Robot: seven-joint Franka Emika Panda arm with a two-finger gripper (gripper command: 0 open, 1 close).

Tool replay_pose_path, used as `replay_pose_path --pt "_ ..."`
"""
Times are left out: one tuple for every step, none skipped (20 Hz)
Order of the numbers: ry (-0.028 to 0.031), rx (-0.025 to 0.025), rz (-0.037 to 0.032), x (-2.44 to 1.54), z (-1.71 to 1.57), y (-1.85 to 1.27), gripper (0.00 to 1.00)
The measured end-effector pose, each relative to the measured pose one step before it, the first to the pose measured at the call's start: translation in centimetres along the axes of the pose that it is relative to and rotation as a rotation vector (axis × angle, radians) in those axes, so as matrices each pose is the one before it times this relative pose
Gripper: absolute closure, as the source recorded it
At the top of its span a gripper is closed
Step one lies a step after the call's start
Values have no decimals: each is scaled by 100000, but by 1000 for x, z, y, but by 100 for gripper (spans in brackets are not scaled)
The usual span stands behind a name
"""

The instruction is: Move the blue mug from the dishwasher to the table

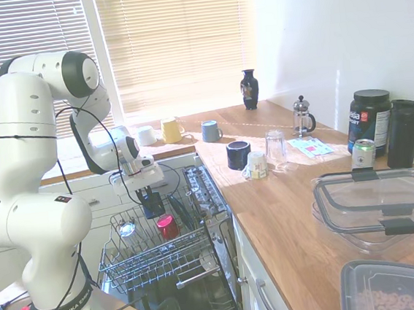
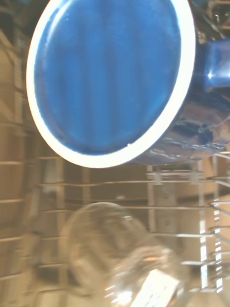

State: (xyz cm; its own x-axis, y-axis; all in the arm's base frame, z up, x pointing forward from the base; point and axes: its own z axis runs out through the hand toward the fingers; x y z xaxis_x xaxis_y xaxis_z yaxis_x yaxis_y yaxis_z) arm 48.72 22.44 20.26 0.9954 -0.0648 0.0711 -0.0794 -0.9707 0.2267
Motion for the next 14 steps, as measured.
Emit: replay_pose_path --pt "692 954 1761 316 -1000 -32 100" --pt "975 1031 1749 344 -1102 22 100" --pt "875 779 1914 448 -1179 106 100" --pt "812 953 2031 492 -1143 190 100" --pt "727 1082 2371 561 -1175 295 100" --pt "673 1237 2529 604 -1126 377 100" --pt "409 1197 2724 632 -1077 446 100" --pt "638 1177 2460 664 -1053 476 100" --pt "707 854 2204 636 -994 485 100" --pt "943 1122 2225 641 -962 384 100" --pt "866 722 2143 548 -842 365 100" --pt "632 955 2365 442 -731 371 100" --pt "366 1349 2678 523 -695 447 100" --pt "297 1361 2724 585 -659 576 100"
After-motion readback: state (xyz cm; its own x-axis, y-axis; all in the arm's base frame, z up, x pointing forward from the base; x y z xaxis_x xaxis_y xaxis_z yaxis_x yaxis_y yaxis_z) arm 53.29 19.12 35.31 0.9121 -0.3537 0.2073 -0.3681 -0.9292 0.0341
